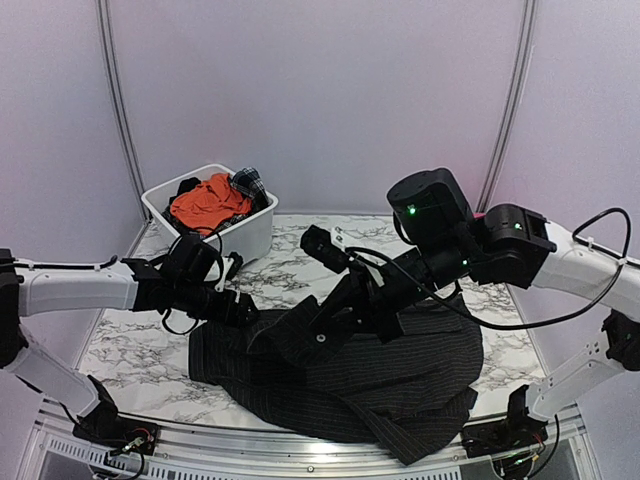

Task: Fold and stack the mixed laundry pile
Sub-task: Adjust the 1/3-folded shirt at the center of the board.

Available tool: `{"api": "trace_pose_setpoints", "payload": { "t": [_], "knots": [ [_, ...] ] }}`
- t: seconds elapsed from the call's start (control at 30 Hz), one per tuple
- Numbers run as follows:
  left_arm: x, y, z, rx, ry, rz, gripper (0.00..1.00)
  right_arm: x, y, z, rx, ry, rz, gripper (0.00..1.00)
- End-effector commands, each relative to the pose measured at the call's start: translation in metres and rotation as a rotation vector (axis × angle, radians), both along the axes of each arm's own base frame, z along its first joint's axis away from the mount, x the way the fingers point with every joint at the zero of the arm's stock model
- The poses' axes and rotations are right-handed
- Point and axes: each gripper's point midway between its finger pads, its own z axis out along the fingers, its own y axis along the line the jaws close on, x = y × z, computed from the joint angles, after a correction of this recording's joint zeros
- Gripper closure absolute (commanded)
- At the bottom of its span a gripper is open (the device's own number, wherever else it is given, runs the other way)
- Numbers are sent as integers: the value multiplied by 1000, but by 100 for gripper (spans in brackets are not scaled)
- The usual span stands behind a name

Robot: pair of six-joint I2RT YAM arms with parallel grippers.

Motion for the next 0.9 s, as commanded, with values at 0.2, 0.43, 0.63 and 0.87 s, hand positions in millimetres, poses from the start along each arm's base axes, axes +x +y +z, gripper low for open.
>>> {"api": "trace_pose_setpoints", "payload": {
  "t": [0.2,0.43,0.63,0.87],
  "knots": [
    [-66,-13,-58,160,100,-318,42,-18,-16,49,71,23,-8,100],
    [-84,1,-97,274,243,-319,55,-10,-19,47,75,22,-53,100],
    [-84,11,-94,309,239,-295,35,27,-32,60,148,55,-185,100],
    [-50,-13,-21,120,83,-210,14,92,-52,15,83,158,-403,100]
  ]
}}
